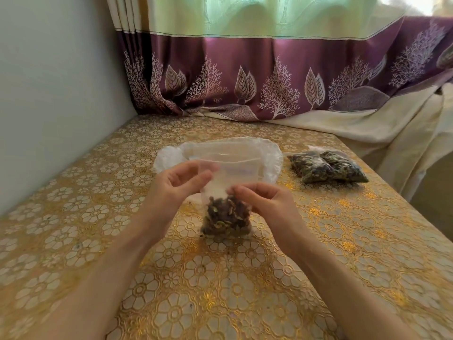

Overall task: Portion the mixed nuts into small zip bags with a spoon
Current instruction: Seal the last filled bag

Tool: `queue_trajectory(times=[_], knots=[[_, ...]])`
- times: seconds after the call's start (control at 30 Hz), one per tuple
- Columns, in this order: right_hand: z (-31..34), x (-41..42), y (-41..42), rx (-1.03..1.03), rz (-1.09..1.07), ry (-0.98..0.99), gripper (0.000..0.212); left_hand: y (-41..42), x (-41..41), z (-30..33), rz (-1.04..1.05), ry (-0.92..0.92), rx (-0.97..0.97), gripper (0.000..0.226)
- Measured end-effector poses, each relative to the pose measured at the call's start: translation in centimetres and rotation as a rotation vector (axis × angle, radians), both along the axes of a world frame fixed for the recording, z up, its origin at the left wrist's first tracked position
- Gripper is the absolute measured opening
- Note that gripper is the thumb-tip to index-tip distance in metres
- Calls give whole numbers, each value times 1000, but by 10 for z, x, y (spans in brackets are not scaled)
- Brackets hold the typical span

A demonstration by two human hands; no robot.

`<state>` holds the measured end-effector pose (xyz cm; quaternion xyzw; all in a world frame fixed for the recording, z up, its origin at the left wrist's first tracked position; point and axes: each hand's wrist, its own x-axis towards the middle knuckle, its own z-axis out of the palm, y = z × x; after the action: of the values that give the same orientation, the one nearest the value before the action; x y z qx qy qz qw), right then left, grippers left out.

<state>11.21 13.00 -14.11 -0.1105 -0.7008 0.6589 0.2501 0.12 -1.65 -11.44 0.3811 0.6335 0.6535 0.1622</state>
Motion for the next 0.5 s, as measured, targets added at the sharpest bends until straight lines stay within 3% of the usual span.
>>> queue_trajectory(times=[0.1,0.2,0.37,0.5], knots=[[-1,0,-1,43,-12,-19,11,-2,-2,1,10,-100,124,25],[1,-1,-4,74,-17,-16,21,-3,-3,1,30,-156,193,25],[12,-2,-4,-69,-26,144,27,0,-2,2,65,-166,196,28],[20,2,-1,-134,-86,226,18,-4,-5,4,52,-179,165,29]])
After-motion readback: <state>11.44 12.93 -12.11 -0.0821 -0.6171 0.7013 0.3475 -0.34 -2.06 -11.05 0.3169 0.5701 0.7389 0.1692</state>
